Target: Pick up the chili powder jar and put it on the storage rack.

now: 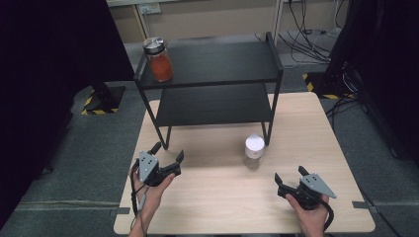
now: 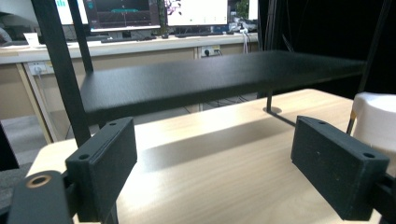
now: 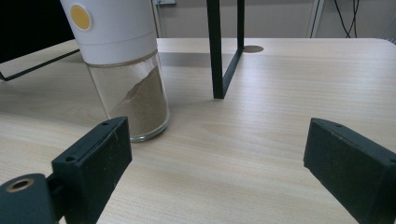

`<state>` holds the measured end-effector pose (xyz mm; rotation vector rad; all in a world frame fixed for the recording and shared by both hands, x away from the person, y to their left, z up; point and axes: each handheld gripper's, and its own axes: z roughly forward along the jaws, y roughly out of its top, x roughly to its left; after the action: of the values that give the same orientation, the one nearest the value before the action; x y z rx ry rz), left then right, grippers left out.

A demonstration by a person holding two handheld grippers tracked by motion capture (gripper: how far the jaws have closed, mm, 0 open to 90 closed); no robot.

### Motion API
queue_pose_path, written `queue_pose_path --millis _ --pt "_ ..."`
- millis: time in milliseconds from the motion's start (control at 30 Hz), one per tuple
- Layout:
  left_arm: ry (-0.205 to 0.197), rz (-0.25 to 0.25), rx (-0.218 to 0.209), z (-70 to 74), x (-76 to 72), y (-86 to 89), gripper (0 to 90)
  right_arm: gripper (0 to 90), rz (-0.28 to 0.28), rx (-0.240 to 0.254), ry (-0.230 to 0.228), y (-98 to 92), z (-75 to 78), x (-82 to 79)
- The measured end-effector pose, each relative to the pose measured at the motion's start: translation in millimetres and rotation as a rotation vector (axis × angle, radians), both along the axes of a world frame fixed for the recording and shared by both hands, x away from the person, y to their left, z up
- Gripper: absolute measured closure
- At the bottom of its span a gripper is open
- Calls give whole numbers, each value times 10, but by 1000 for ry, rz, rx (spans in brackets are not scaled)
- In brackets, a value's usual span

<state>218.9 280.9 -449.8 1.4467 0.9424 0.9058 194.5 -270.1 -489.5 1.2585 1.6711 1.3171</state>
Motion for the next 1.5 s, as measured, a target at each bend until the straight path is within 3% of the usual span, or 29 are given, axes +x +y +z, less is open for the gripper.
queue_pose_path --millis 267,600,867,1167,1500 --pt "49 -2 5 -198 -33 -15 137 79 1 0 0 1 0 0" --pt "76 7 -4 -383 -84 -3 133 79 4 -4 1 2 3 2" --pt "118 -24 -17 -519 -29 50 130 79 5 -5 0 3 3 2" --pt "162 -32 21 -566 10 -19 131 79 6 -4 -1 2 0 -3" --pt "162 -36 13 -571 15 -6 128 78 8 -11 4 13 11 2"
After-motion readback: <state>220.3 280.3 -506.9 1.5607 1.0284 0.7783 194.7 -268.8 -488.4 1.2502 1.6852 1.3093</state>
